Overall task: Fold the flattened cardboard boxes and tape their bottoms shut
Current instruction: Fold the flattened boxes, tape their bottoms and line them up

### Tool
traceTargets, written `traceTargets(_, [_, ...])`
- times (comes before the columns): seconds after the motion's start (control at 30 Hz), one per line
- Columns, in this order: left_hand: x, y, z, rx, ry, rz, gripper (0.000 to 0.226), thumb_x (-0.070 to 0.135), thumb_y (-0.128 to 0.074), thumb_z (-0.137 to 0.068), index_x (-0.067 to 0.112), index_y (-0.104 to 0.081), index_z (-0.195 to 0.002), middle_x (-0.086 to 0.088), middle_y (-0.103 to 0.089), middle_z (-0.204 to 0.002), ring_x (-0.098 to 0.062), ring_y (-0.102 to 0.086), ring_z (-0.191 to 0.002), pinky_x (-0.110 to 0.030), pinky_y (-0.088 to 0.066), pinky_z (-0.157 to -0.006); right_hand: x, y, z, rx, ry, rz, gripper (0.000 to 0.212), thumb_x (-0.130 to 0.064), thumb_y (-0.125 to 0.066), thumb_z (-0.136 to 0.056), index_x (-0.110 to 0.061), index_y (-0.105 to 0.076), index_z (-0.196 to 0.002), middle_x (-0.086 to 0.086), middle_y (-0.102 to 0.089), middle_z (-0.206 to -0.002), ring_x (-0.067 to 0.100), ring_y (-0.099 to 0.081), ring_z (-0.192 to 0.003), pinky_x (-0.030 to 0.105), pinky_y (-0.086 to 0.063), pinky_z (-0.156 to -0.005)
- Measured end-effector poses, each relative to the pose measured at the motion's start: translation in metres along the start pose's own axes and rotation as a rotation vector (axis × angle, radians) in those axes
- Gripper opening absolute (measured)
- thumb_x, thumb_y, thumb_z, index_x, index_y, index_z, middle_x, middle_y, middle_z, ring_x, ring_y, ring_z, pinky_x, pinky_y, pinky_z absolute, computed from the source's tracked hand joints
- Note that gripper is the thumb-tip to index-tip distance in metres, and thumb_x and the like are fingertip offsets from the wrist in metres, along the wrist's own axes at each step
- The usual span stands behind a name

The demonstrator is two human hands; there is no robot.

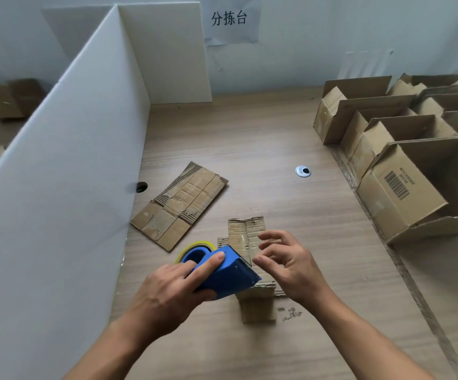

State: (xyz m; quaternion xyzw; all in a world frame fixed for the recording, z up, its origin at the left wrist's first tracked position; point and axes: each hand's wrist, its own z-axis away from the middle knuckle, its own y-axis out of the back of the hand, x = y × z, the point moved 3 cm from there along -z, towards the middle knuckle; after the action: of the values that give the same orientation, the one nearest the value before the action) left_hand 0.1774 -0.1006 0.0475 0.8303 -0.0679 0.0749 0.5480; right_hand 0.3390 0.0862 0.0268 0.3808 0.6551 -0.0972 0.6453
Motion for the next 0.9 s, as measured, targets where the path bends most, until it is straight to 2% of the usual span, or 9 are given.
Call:
traceTargets(0.2, [-0.003,0.002,-0.001,-0.071,0.092,0.176,0.066,0.039,-0.054,-0.091,0.033,-0.029,-0.152,0.003,-0.066,-0.092,-0.012,-0.052,-0.075,-0.023,-0.041,-0.065,0.001,0.007,-0.003,0.015,0.032,0.075,0.013,-0.018,-0.078,-0.085,-0.016,-0.076,-0.072,-0.005,-0.059,-0.118,0.002,-0.062,-0.102,0.009,-0.049,-0.073])
traceTargets(0.27, [-0.006,0.001,0.002,-0.117,0.137,0.226,0.068,0.042,-0.053,-0.092,0.039,-0.025,-0.154,0.004,-0.069,-0.109,-0.012,-0.058,-0.083,-0.024,-0.045,-0.069,-0.001,0.007,-0.003,-0.008,0.042,0.092,0.014,-0.022,-0.078,-0.085,-0.022,-0.075,-0.071,-0.008,-0.058,-0.12,0.0,-0.06,-0.105,0.009,-0.049,-0.074])
traceTargets(0.33, [-0.009,0.001,0.002,-0.16,0.231,0.282,0.07,0.047,-0.052,-0.091,0.052,-0.019,-0.152,0.018,-0.064,-0.121,-0.006,-0.059,-0.09,-0.016,-0.045,-0.074,-0.001,0.009,-0.003,-0.006,0.037,0.098,0.018,-0.027,-0.077,-0.084,-0.033,-0.072,-0.068,-0.009,-0.058,-0.121,-0.001,-0.06,-0.106,0.008,-0.047,-0.076])
traceTargets(0.4, [-0.014,0.0,0.002,-0.23,0.323,0.33,0.072,0.049,-0.051,-0.089,0.069,-0.008,-0.143,0.034,-0.053,-0.117,0.005,-0.053,-0.089,-0.005,-0.039,-0.075,0.004,0.016,-0.002,0.013,-0.001,0.105,0.021,-0.024,-0.078,-0.084,-0.032,-0.072,-0.066,-0.011,-0.057,-0.121,-0.002,-0.059,-0.106,0.007,-0.046,-0.079])
traceTargets(0.47, [-0.019,-0.001,0.001,-0.328,0.347,0.371,0.075,0.047,-0.052,-0.09,0.076,-0.001,-0.137,0.028,-0.054,-0.116,0.007,-0.05,-0.089,-0.005,-0.037,-0.078,0.01,0.02,0.001,-0.002,-0.05,0.117,0.016,-0.019,-0.079,-0.084,-0.021,-0.078,-0.068,-0.013,-0.057,-0.121,-0.004,-0.058,-0.108,0.007,-0.045,-0.081])
traceTargets(0.57, [-0.021,0.001,-0.01,-0.471,0.326,0.388,0.074,0.043,-0.055,-0.094,0.078,-0.004,-0.135,0.022,-0.052,-0.13,-0.001,-0.051,-0.103,-0.012,-0.04,-0.087,0.022,0.025,0.008,-0.008,-0.137,0.06,0.016,-0.018,-0.079,-0.084,-0.017,-0.079,-0.068,-0.015,-0.057,-0.12,-0.004,-0.056,-0.111,0.013,-0.049,-0.083])
traceTargets(0.7, [-0.028,0.003,-0.017,-0.613,0.33,0.374,0.067,0.038,-0.056,-0.099,0.071,-0.011,-0.135,0.041,-0.041,-0.114,0.019,-0.047,-0.096,0.002,-0.031,-0.078,0.032,0.043,0.017,0.008,-0.273,-0.015,0.019,-0.02,-0.078,-0.084,-0.022,-0.079,-0.066,-0.016,-0.057,-0.123,-0.005,-0.056,-0.113,0.022,-0.049,-0.087])
traceTargets(0.77, [-0.032,0.005,-0.019,-0.665,0.345,0.401,0.063,0.044,-0.054,-0.099,0.071,-0.011,-0.135,0.038,-0.044,-0.115,0.021,-0.046,-0.096,-0.002,-0.035,-0.078,0.034,0.048,0.022,-0.007,-0.308,-0.019,0.019,-0.022,-0.078,-0.085,-0.024,-0.079,-0.066,-0.017,-0.057,-0.123,-0.006,-0.055,-0.113,0.026,-0.05,-0.091])
traceTargets(0.9, [-0.034,0.005,-0.027,-0.749,0.367,0.43,0.062,0.056,-0.05,-0.095,0.077,-0.007,-0.135,0.023,-0.052,-0.126,0.002,-0.052,-0.102,-0.019,-0.042,-0.084,0.042,0.051,0.028,0.084,-0.392,-0.141,0.019,-0.02,-0.078,-0.083,-0.014,-0.078,-0.065,-0.01,-0.059,-0.119,0.002,-0.058,-0.113,0.041,-0.052,-0.098])
